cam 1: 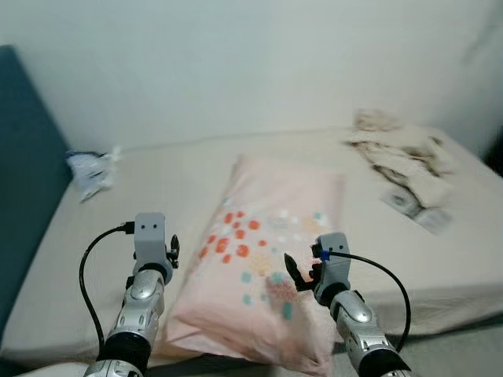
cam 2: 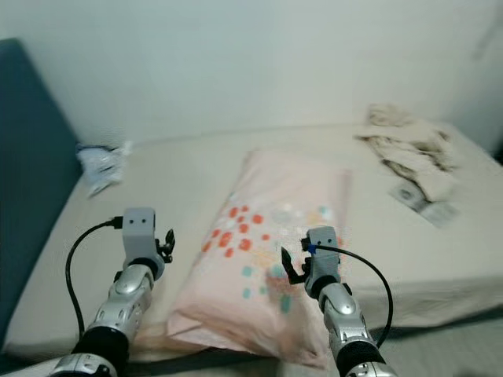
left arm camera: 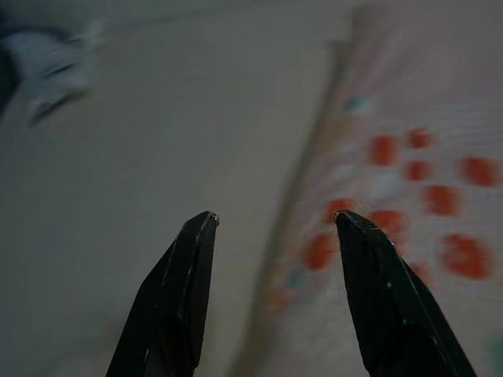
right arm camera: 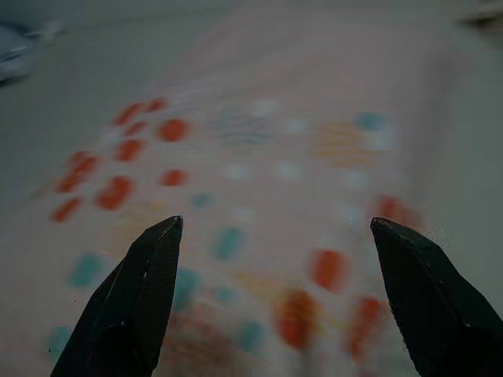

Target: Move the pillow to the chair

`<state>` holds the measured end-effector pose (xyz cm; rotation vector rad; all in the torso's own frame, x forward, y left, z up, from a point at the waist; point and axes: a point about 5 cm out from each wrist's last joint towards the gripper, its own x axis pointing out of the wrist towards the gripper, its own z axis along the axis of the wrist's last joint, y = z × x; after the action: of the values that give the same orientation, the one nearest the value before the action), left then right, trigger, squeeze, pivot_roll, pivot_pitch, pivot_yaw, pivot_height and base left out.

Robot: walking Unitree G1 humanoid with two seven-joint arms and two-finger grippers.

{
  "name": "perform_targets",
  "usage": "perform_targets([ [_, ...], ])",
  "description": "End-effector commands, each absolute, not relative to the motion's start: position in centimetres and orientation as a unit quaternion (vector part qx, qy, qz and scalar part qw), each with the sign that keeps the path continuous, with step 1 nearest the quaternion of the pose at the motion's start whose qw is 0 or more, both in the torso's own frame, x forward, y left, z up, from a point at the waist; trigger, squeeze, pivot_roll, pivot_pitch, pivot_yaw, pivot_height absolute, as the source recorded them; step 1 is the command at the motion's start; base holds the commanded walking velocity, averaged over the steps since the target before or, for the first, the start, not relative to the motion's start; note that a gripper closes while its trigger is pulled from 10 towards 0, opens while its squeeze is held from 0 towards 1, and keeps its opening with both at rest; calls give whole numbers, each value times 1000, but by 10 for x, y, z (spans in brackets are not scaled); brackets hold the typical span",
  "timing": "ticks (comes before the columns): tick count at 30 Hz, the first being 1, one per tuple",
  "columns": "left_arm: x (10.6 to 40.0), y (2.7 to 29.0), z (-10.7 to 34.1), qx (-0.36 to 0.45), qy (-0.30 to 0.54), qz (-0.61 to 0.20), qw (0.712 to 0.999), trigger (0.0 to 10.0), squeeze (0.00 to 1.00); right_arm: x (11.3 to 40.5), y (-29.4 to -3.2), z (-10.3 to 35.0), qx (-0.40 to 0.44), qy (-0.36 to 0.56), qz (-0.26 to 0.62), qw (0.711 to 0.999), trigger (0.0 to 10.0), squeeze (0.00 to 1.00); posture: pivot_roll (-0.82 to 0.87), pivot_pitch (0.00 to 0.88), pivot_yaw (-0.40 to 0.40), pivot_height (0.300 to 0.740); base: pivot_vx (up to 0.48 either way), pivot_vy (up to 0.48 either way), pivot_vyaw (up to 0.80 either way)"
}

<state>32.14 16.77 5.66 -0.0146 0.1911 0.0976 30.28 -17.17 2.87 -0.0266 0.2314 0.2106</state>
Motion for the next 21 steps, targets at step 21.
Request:
perform_targets([
  [21, 321, 171, 56, -5, 98, 51, 994, 10000, 0, 302, -168, 27, -9, 116, 109, 987, 10000, 0, -63, 49, -8, 740, 0, 0, -335],
])
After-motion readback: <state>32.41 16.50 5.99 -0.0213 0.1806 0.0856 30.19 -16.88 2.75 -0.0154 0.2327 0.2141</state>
